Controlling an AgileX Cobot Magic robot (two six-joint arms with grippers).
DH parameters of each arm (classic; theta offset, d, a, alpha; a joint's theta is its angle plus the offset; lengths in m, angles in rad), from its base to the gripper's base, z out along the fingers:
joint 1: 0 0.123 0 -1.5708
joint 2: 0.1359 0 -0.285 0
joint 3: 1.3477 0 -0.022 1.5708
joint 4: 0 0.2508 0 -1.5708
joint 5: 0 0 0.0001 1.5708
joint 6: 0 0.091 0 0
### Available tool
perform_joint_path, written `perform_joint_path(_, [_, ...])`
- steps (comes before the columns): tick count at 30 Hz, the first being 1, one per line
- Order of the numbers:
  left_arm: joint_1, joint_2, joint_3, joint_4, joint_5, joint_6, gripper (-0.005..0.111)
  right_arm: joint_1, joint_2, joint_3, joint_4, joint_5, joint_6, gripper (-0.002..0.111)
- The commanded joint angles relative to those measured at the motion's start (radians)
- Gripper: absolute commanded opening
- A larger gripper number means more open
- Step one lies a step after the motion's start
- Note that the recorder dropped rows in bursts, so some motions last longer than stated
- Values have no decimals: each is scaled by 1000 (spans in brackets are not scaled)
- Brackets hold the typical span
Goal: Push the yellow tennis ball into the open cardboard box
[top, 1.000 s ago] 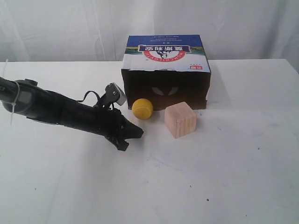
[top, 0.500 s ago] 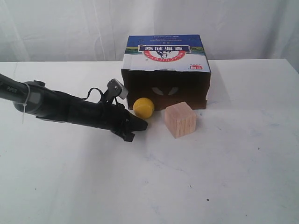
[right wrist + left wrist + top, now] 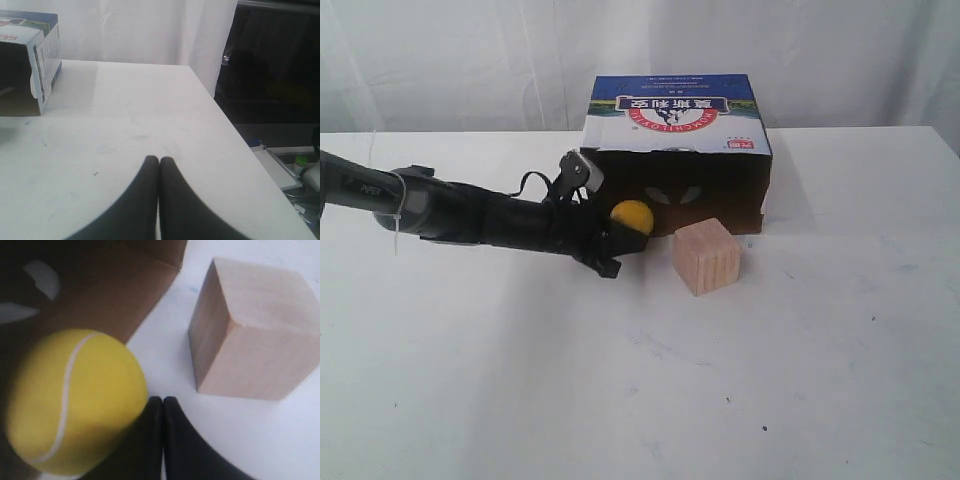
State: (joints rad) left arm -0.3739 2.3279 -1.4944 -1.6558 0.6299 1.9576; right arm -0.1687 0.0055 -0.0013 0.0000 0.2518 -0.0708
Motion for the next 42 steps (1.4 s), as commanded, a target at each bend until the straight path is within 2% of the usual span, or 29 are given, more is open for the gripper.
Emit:
perform_joint_path(1, [3, -2, -78, -33, -13, 158, 0, -9, -6, 1, 0, -14, -3, 0])
perform_joint_path(5, [3, -12, -111, -14, 2, 93, 0, -9, -6, 1, 0, -14, -3, 0])
perform_joint_path(13, [3, -77, -99, 241, 53, -134, 0, -9, -6, 1, 0, -14, -3, 0])
perform_joint_path(17, [3, -113, -24, 256, 77, -148, 0, -9, -6, 1, 0, -14, -3, 0])
perform_joint_path(22, [3, -204, 150, 253, 39, -207, 0, -9, -6, 1, 0, -14, -3, 0])
perform_joint_path(24, [3, -268, 224, 253, -12, -243, 0, -9, -6, 1, 0, -14, -3, 0])
perform_joint_path(29, [27, -500, 392, 256, -409, -439, 0, -9, -6, 1, 0, -14, -3, 0])
perform_joint_path(31, [75, -583, 437, 256, -507, -462, 0, -9, -6, 1, 0, -14, -3, 0])
perform_joint_path(33, [136, -641, 468, 280, -539, -462, 0, -9, -6, 1, 0, -14, -3, 0])
perform_joint_path(35, [217, -714, 503, 309, -553, -462, 0, -9, -6, 1, 0, -14, -3, 0])
perform_joint_path(36, [304, -799, 542, 309, -558, -462, 0, -9, -6, 1, 0, -14, -3, 0])
perform_joint_path(39, [412, -942, 595, 309, -562, -466, 0, -9, -6, 1, 0, -14, -3, 0])
perform_joint_path(40, [472, -1053, 628, 309, -574, -466, 0, -9, -6, 1, 0, -14, -3, 0])
perform_joint_path(42, [501, -1202, 692, 270, -655, -486, 0, -9, -6, 1, 0, -14, -3, 0])
